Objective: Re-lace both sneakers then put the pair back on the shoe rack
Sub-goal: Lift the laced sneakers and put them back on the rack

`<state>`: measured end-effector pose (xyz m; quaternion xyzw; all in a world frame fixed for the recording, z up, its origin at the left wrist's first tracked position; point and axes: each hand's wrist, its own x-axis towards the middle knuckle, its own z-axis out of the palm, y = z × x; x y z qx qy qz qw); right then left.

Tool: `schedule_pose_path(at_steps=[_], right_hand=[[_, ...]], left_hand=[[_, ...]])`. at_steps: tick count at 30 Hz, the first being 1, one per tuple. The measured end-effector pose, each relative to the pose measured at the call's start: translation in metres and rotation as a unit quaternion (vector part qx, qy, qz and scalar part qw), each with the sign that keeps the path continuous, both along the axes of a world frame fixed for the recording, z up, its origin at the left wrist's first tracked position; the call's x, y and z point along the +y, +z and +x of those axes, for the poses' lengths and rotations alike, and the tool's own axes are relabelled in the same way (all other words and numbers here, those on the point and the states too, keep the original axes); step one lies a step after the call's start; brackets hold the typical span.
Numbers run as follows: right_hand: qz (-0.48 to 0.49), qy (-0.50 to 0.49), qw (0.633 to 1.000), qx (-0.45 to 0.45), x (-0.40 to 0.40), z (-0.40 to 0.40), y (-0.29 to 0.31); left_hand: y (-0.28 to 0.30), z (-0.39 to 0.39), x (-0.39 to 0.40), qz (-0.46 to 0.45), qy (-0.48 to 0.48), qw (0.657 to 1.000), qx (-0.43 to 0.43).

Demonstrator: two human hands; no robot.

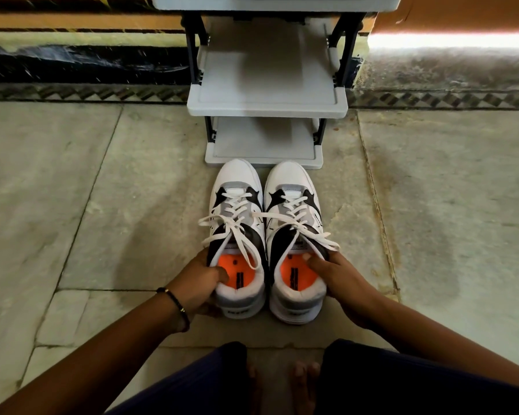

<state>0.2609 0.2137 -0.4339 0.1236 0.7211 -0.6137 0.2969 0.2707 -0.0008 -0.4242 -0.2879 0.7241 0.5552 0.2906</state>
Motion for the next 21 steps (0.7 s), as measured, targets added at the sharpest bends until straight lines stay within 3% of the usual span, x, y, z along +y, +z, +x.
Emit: schedule_pose_path(at_steps=[11,21], right_hand=[[0.003,0.029,0.996,-0.089,0.002,-0.027,0.045],[0.041,0.053,0.982,-0.178,0.016,-0.078,0.061]], left_hand=[[0.026,-0.039,-0.015,0.111,-0.016,0.994,-0.011],[0.038,-0.064,-0.005,0.11,0.002,0.992,-0.053]])
